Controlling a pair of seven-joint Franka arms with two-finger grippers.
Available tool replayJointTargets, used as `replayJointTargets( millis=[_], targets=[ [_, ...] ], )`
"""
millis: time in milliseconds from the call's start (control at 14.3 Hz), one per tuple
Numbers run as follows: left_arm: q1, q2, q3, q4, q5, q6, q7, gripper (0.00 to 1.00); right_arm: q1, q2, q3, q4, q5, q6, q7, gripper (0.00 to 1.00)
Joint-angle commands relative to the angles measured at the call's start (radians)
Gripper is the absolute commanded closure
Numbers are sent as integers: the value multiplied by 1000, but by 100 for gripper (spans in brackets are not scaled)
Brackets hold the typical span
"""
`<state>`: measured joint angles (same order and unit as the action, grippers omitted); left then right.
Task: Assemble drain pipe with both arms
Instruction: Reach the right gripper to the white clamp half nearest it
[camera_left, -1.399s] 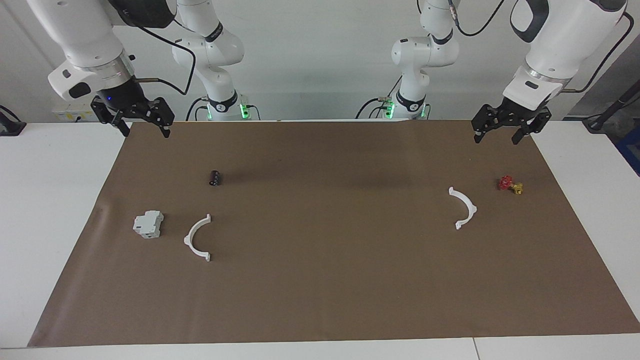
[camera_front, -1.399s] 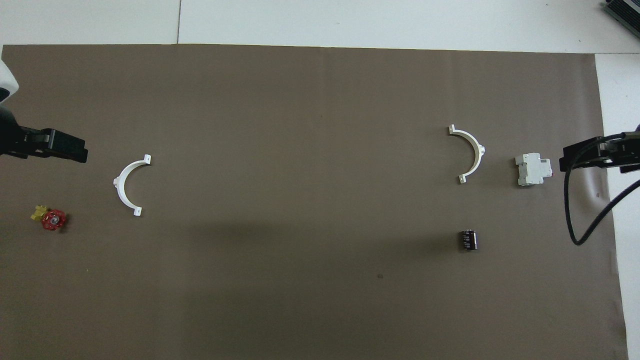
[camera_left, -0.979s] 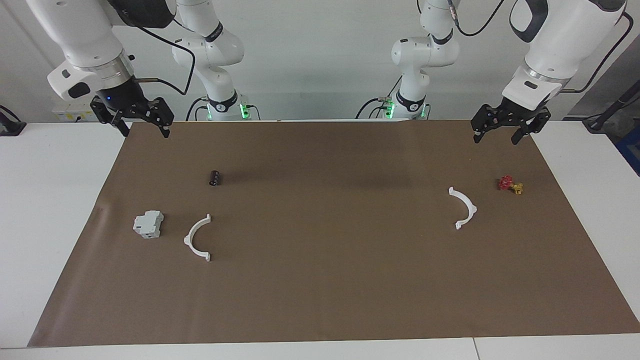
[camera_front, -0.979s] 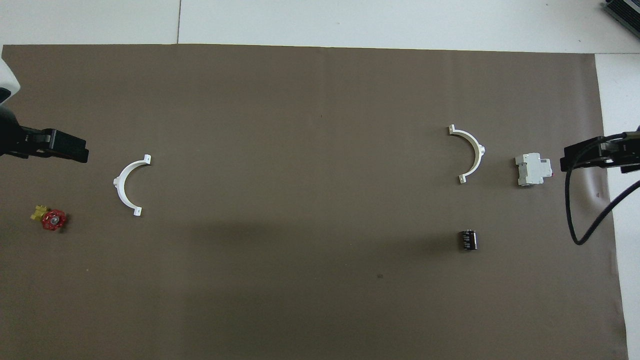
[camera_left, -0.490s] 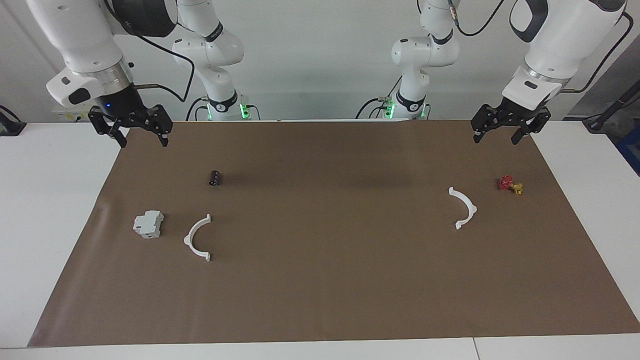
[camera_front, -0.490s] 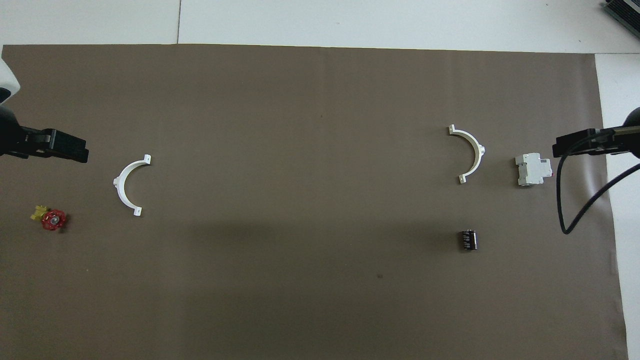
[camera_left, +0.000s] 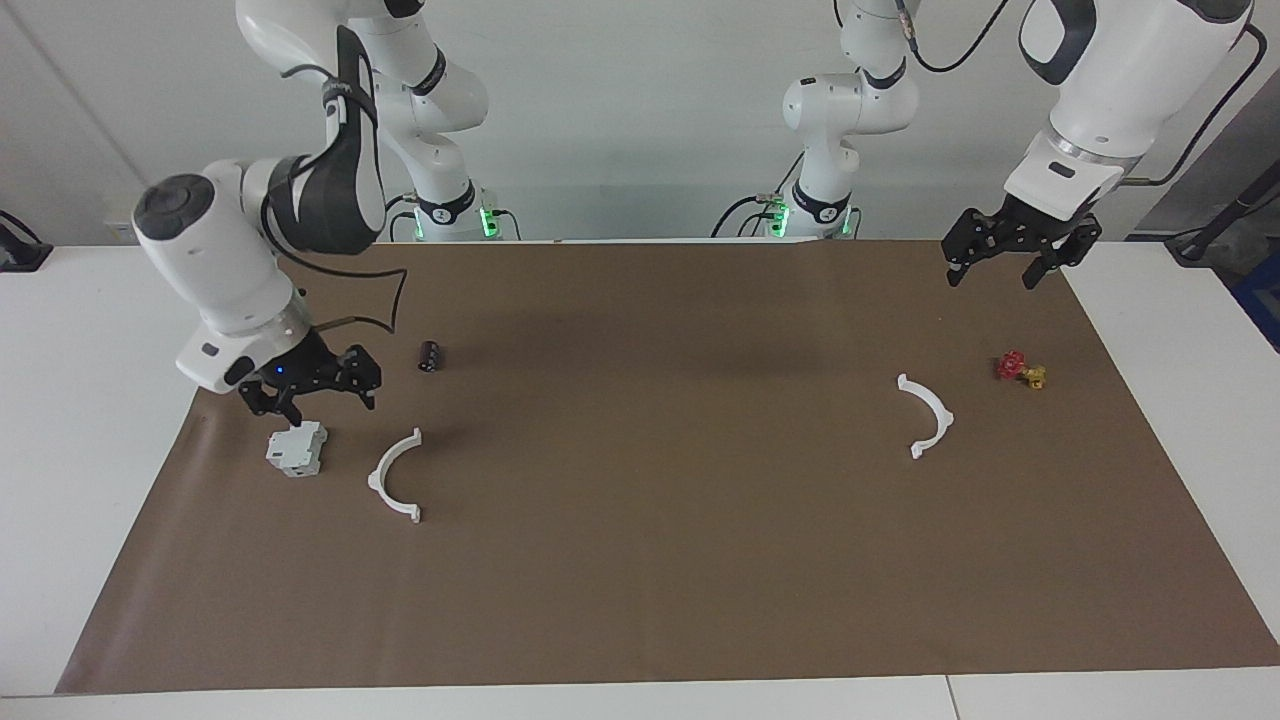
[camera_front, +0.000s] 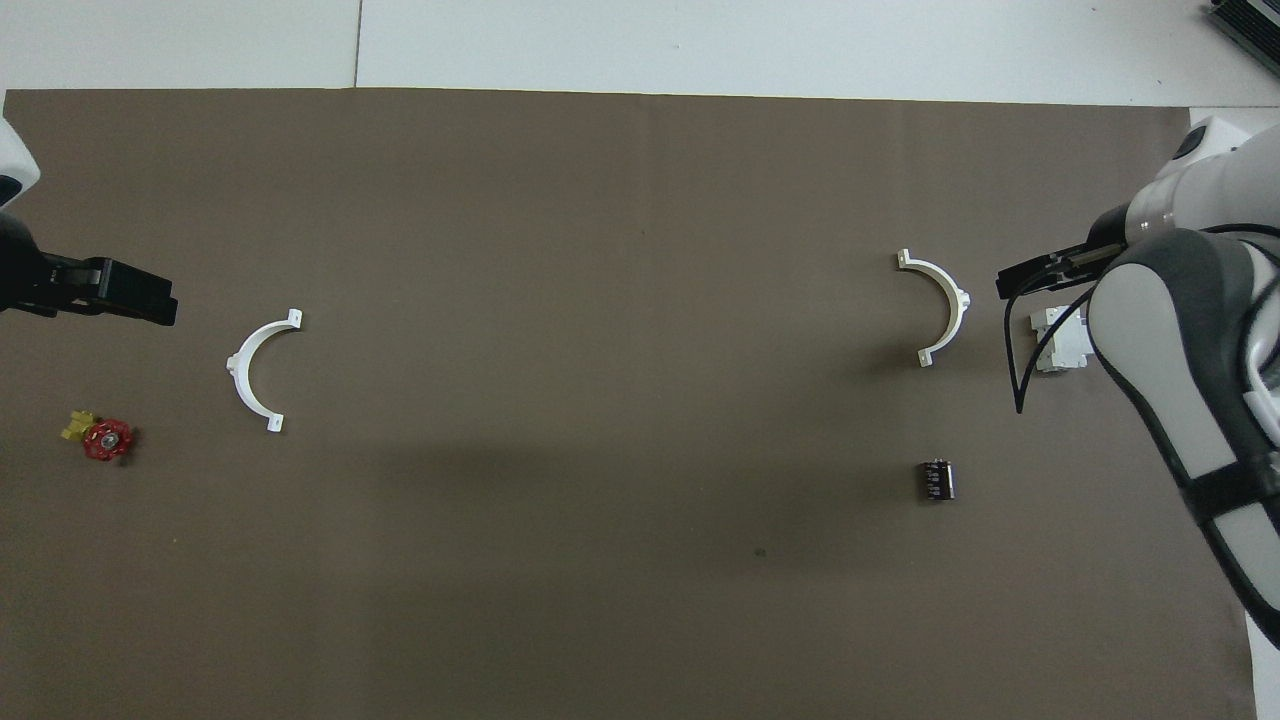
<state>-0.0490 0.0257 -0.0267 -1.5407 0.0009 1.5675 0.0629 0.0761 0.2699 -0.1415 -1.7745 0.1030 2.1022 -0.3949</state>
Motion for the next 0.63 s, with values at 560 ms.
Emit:
replayJointTargets(
  millis=[560],
  targets=[
    [-9,-27,7,-32,-9,6,-6,0,1,164,8,-108,118,268,-170,11]
  ],
)
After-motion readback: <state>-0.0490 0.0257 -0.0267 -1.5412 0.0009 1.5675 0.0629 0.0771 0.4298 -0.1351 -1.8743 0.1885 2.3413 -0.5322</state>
